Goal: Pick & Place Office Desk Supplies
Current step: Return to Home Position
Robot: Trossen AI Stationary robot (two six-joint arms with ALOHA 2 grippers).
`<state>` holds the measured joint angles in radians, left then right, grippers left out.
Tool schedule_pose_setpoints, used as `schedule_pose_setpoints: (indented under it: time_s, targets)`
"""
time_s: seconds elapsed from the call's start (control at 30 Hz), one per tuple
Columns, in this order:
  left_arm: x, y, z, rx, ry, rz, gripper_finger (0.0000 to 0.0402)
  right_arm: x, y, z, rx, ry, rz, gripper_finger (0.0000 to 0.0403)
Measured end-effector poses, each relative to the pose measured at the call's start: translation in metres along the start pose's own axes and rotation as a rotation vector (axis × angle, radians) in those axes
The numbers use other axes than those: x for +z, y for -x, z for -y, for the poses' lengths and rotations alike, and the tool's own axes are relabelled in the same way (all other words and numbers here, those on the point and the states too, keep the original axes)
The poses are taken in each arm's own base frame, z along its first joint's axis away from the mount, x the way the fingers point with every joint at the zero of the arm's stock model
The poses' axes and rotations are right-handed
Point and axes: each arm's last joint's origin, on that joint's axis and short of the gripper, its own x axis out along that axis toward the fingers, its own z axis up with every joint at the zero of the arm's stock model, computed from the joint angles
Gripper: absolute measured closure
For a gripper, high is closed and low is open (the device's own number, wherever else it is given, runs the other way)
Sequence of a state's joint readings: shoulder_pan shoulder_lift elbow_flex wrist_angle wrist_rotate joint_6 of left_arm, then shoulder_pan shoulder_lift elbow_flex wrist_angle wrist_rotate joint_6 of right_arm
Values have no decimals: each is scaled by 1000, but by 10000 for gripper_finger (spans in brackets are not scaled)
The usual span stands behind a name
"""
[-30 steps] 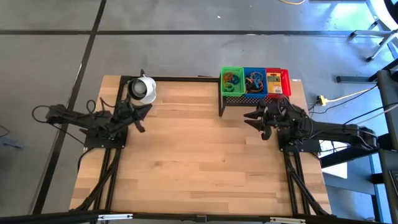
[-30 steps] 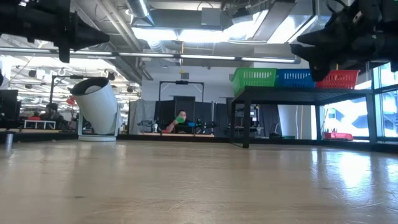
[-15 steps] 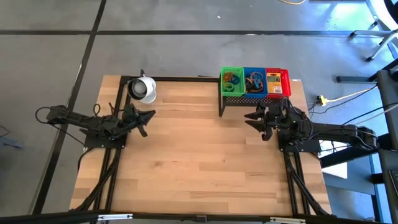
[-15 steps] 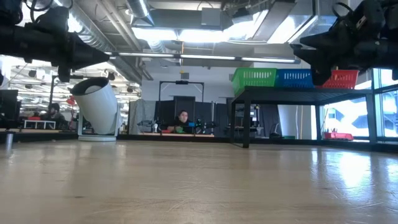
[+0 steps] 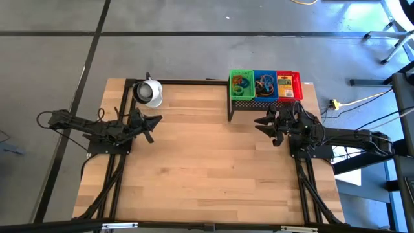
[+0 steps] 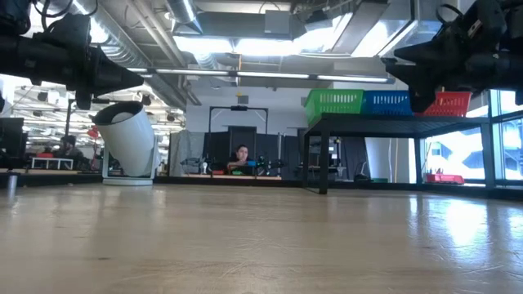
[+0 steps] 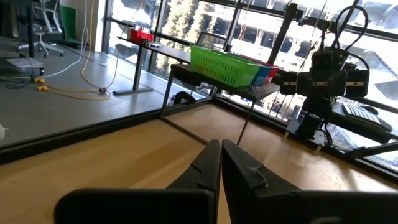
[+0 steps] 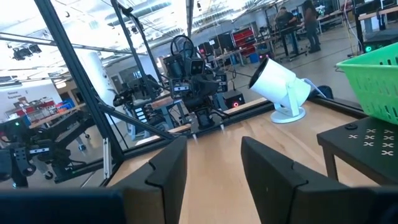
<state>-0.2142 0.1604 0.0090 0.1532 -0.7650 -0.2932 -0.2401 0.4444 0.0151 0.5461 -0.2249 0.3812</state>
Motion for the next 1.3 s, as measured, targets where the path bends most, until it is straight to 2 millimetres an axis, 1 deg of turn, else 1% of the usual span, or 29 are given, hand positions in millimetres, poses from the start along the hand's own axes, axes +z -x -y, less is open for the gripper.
schedule_pose_setpoints:
  time_s: [0.6,1.3]
  targets:
    - [0,0,0,0,0,0,396,0,0,0,0,0,0,250]
    - [0,0,0,0,0,0,389,0,0,0,1,3,0,250]
